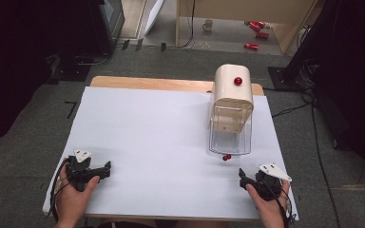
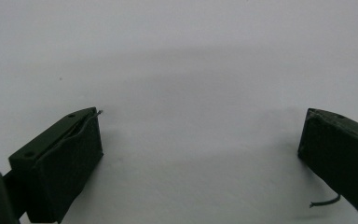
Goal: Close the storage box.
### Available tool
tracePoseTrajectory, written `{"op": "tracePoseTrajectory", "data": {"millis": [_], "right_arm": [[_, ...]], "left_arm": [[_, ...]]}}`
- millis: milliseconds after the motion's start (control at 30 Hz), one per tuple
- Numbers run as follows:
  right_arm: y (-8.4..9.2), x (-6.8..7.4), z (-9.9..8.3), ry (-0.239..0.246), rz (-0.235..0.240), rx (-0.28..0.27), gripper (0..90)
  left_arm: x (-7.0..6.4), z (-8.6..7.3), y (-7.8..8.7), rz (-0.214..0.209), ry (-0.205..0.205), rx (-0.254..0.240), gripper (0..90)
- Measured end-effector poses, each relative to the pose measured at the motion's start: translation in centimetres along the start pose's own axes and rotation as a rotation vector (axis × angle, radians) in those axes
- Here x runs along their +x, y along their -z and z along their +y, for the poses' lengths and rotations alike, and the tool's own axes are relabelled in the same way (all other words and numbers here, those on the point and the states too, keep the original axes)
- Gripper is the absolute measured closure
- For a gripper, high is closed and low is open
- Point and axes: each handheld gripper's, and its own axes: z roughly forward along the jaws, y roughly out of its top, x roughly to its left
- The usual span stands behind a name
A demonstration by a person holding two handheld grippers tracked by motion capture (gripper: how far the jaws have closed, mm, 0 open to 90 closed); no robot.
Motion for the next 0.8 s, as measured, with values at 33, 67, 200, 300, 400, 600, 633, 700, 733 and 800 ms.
{"op": "tracePoseTrajectory", "data": {"millis": [33, 67, 200, 300, 400, 600, 633, 700, 733, 800], "right_arm": [[0.1, 0.2, 0.1, -0.007, 0.011, -0.006, 22.8], [0.2, 0.3, 0.2, -0.014, 0.025, -0.011, 24.3], [0.3, 1.1, 0.4, -0.013, 0.061, -0.03, 28.4], [0.4, 1.7, 0.5, -0.01, 0.083, -0.04, 31.7], [0.5, 2.4, 0.7, -0.014, 0.106, -0.054, 35.8], [0.5, 3.1, 1.2, -0.027, 0.127, -0.074, 45.8], [0.5, 3.2, 1.2, -0.026, 0.131, -0.077, 47.5], [0.4, 3.5, 1.4, -0.027, 0.136, -0.083, 51.7], [0.4, 3.6, 1.4, -0.024, 0.135, -0.087, 54.0], [0.3, 3.9, 1.5, -0.021, 0.138, -0.089, 58.0]], "left_arm": [[0.0, 0.0, 0.0, 0.0, 0.0, 0.0, 0.0], [0.0, 0.0, 0.0, 0.0, 0.0, 0.0, 0.0], [0.0, 0.0, 0.0, 0.0, 0.0, 0.0, 0.0], [0.0, 0.0, 0.0, 0.0, 0.0, 0.0, 0.0], [0.0, 0.0, 0.0, 0.0, 0.0, 0.0, 0.0], [0.0, 0.0, 0.0, 0.0, 0.0, 0.0, 0.0], [0.0, 0.0, 0.0, 0.0, 0.0, 0.0, 0.0], [0.0, 0.0, 0.0, 0.0, 0.0, 0.0, 0.0], [0.0, 0.0, 0.0, 0.0, 0.0, 0.0, 0.0], [0.0, 0.0, 0.0, 0.0, 0.0, 0.0, 0.0]]}}
